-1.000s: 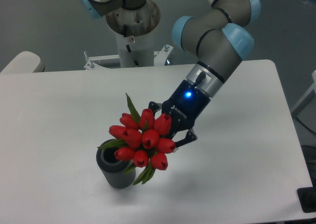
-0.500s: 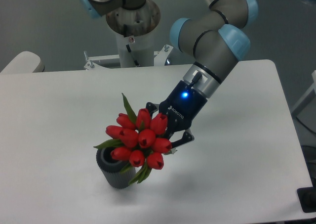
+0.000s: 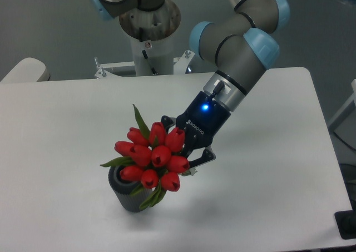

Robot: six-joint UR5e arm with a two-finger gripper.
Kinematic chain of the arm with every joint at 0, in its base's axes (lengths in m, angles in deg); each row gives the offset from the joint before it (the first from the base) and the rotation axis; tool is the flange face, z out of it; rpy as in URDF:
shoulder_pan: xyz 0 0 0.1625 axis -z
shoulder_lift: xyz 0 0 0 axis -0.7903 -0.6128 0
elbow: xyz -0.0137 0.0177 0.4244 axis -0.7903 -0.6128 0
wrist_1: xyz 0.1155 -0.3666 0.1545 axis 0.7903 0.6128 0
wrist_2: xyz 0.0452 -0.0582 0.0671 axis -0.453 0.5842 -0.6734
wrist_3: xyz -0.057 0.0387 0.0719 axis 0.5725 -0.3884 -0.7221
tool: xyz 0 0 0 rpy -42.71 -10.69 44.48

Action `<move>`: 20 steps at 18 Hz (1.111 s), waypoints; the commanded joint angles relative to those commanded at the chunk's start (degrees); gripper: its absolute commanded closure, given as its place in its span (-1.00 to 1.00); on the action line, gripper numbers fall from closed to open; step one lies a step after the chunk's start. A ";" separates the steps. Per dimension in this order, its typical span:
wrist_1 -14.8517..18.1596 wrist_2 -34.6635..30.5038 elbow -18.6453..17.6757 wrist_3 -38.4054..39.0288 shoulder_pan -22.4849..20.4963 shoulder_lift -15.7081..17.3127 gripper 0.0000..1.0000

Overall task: Insert the flowers into the vase
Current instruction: 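Lift the red tulip bouquet up out of the grey vase with the gripper, then align the tulip stems above the vase opening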

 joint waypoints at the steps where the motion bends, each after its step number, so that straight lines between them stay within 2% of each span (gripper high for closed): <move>1: 0.00 0.61 0.70 0.00 0.09 -0.17 0.57; 6: 0.00 12.29 1.06 0.61 -0.61 -0.88 0.58; 15: 0.00 19.95 -0.96 4.40 -1.14 1.32 0.58; 20: 0.00 21.62 -1.31 4.31 0.70 1.41 0.58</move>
